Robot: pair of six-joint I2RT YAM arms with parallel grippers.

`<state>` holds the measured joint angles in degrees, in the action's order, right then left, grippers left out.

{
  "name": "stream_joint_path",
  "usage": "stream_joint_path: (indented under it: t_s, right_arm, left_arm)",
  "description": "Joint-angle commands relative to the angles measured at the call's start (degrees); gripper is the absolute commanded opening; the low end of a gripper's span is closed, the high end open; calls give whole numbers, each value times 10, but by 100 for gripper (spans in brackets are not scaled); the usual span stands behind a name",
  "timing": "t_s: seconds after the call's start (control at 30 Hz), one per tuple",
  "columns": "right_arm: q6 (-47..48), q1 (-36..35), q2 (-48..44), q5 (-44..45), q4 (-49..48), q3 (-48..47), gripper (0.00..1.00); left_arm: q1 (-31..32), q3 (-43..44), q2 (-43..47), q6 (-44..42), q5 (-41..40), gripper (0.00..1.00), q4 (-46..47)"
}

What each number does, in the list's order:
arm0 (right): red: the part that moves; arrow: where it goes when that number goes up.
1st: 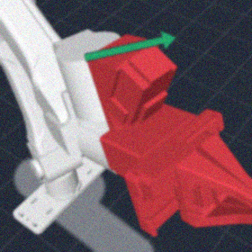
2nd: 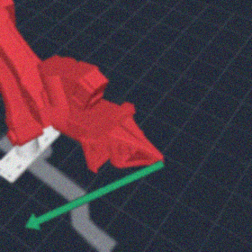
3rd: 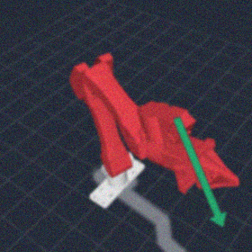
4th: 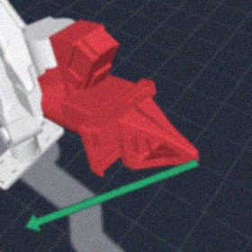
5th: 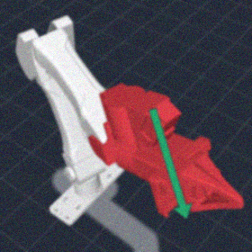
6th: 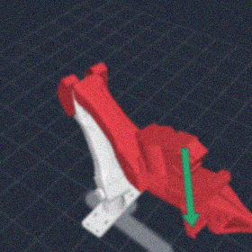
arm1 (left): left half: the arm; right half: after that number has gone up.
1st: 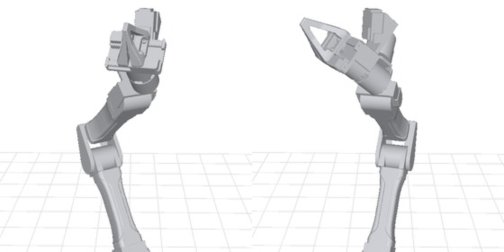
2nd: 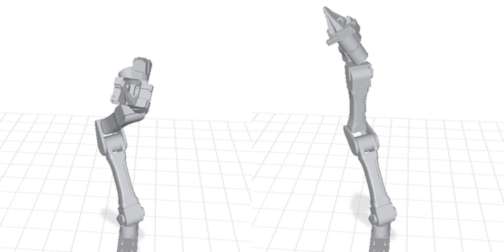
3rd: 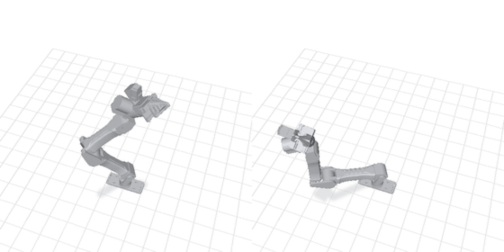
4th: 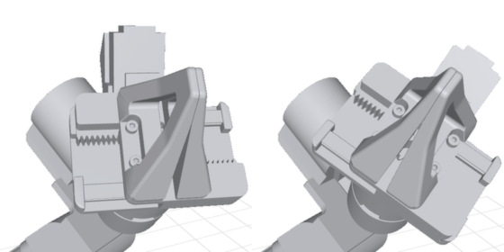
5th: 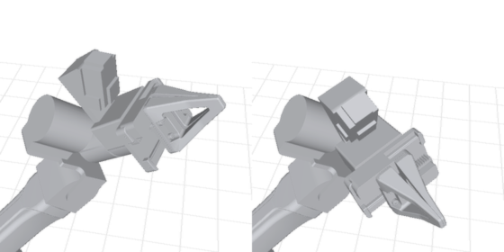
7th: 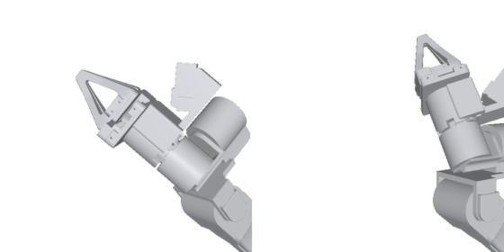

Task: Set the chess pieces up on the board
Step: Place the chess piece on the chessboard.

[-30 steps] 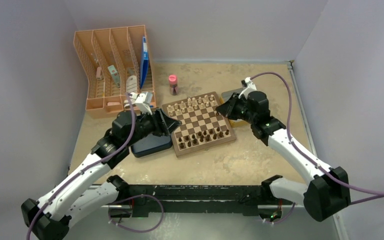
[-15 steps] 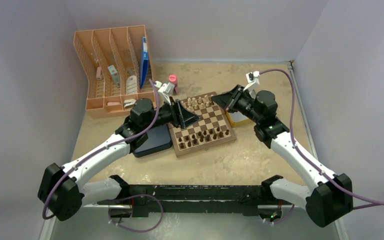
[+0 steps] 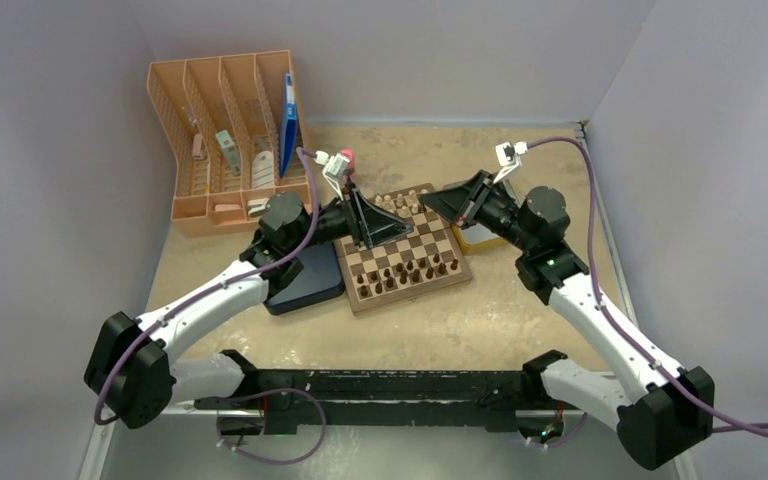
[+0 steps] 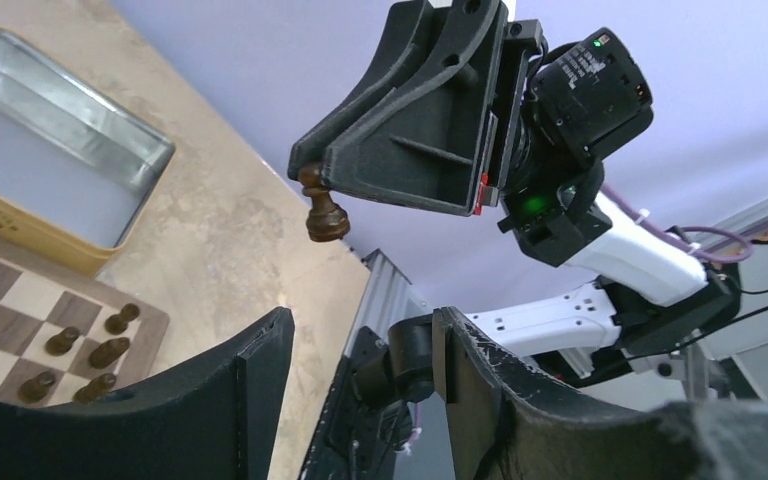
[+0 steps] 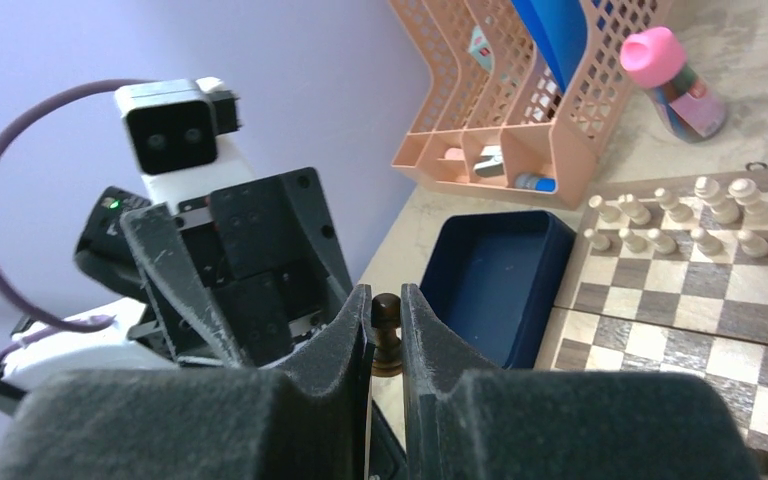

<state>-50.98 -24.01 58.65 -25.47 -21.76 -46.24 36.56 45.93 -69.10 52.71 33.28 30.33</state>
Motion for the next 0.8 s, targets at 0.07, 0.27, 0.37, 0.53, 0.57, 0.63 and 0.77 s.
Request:
stream_joint_path:
  t_s: [0.07,0.27,0.37,0.53,0.57,0.63,0.77]
  right_arm:
    - [-23,-2,-28,-40,-56,0,9]
    - [-40,-2,-30,-50,-72,-3,9]
    - [-41,-2,-30,-50,-73,-6,9]
    - [-42,-2,-17,-52,-76,-9,10]
    - [-42,-2,-14,-54,-77,-10,10]
    - [-42,-2,-11,-55,-78,-10,9]
    - [-44,-2,-11,-53,-86,-4,10]
  left_arm:
    - [3,31,-15,58,25,52,68]
    - [3,26,-36,79,18,56,100]
    - [3,28,-49,89,23,54,124]
    - [3,31,-68,113,38,51,164]
    - [3,31,-70,118,37,51,170]
    - [3,30,-74,124,39,49,183]
    - [3,33,-79,128,46,45,196]
